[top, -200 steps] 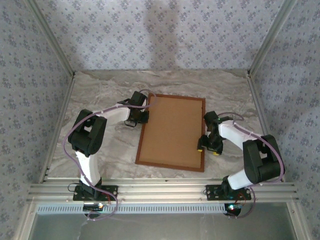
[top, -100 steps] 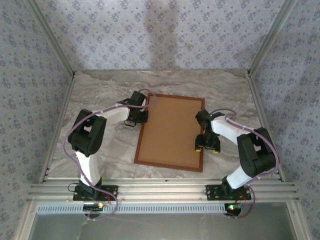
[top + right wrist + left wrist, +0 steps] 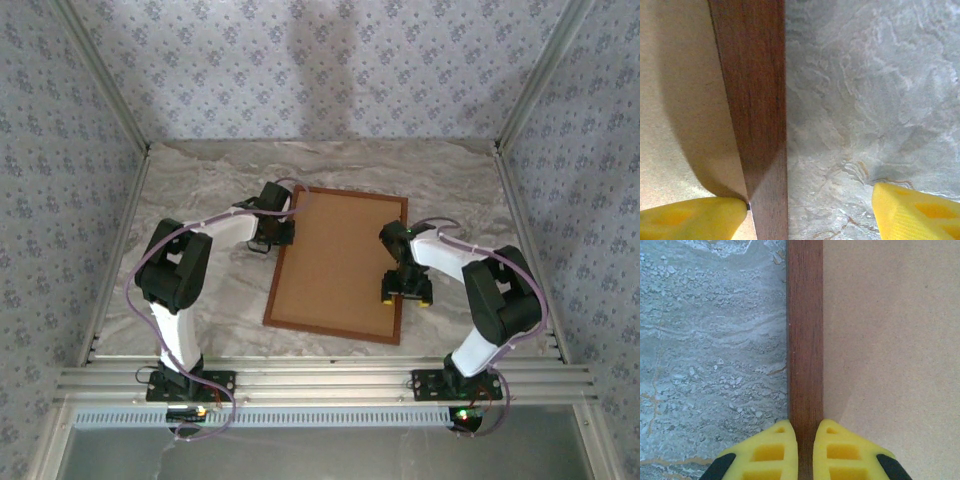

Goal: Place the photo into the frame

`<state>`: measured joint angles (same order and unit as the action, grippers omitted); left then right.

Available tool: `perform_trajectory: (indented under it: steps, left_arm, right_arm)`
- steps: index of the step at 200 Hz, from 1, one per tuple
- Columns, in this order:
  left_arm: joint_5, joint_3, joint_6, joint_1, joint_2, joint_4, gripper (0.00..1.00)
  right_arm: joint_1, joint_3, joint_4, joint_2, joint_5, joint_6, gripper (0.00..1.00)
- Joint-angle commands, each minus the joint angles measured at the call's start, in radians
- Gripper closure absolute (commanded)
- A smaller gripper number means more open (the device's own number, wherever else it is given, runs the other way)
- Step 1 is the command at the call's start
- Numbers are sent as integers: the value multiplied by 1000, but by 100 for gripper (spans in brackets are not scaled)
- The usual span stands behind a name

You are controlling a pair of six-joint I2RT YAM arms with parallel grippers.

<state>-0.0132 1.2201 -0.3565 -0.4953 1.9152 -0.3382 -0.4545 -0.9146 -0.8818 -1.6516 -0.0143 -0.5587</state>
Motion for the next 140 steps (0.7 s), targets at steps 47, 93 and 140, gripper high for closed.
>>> perform_trajectory:
  steps: [47, 93, 140]
  left_arm:
    - [24, -59, 10, 2, 33, -131, 96]
    - [24, -60, 10, 4, 30, -132, 95]
    - [30, -61, 10, 8, 26, -135, 95]
  right_arm:
    - [29, -6, 40, 68, 14, -2, 25]
    - [83, -52, -14, 125, 55, 33, 24]
    - [123, -49, 31, 133, 14, 36, 25]
